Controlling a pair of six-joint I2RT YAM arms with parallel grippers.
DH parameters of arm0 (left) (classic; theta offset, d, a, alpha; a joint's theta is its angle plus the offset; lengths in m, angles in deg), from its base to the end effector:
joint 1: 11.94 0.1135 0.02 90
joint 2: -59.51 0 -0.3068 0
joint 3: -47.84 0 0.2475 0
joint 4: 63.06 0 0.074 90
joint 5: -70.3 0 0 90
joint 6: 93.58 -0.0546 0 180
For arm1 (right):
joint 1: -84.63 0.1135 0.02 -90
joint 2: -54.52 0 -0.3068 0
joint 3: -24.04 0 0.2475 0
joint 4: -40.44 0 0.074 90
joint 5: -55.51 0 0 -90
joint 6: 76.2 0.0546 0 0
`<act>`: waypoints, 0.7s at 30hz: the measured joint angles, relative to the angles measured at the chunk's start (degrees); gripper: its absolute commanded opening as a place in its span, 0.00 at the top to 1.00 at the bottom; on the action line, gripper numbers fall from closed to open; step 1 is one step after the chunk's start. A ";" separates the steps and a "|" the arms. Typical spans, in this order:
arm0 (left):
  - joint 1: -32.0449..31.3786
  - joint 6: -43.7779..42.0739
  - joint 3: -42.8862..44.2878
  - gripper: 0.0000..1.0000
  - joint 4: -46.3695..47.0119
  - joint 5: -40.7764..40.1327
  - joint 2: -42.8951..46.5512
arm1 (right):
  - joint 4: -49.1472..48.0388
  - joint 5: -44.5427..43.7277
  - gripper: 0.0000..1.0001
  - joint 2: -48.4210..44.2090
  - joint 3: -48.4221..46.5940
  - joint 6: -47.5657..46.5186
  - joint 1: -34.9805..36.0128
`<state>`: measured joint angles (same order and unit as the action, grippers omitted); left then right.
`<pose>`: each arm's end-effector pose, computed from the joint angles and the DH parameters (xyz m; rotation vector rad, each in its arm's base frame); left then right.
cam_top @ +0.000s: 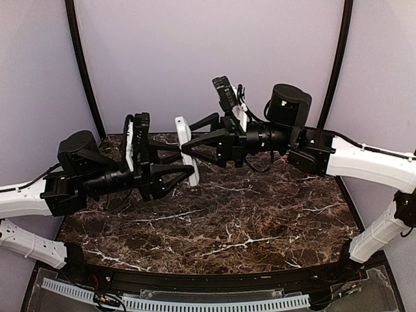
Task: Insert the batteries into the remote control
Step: Pass from the right arm to the left
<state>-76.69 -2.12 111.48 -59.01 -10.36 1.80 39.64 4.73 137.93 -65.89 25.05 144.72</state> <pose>0.0893 -0.2102 0.4206 0.8984 1.1835 -1.0635 0.1426 0.3172 0.4612 -1.2059 1.1457 1.4681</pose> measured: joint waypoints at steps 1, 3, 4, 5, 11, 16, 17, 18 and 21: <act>0.00 0.31 0.04 0.49 0.04 -0.09 -0.02 | -0.11 0.00 0.75 0.00 0.00 0.00 0.00; 0.00 0.98 0.09 0.53 0.15 -0.20 -0.02 | -0.46 0.00 0.75 0.00 0.00 -0.22 0.00; 0.00 1.42 0.11 0.55 0.24 -0.33 -0.02 | -0.74 -0.04 0.76 0.00 -0.02 -0.50 0.00; 0.04 1.81 0.15 0.56 0.35 -0.33 -0.02 | -0.92 -0.04 0.76 0.00 -0.07 -0.50 0.00; 0.04 2.62 0.17 0.42 0.61 -0.33 -0.09 | -1.27 -0.09 0.76 0.02 -0.07 -0.66 0.00; 0.04 2.29 0.17 0.44 1.33 0.31 -0.66 | -1.36 -0.04 0.76 0.52 -0.20 -0.02 0.13; 0.04 2.21 0.17 0.45 1.40 0.26 -0.85 | -1.33 -0.02 0.76 0.72 -0.20 0.04 0.13; 0.15 2.21 0.17 0.46 1.42 0.26 -1.01 | -1.33 -0.02 0.77 0.81 -0.20 0.07 0.13; 0.26 2.67 0.17 0.65 1.46 0.22 -1.11 | -1.46 0.11 0.77 0.90 -0.20 -0.33 0.13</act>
<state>-76.43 0.54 111.65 -57.54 -10.14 0.69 38.18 4.84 138.83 -66.08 24.72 144.85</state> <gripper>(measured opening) 0.507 0.460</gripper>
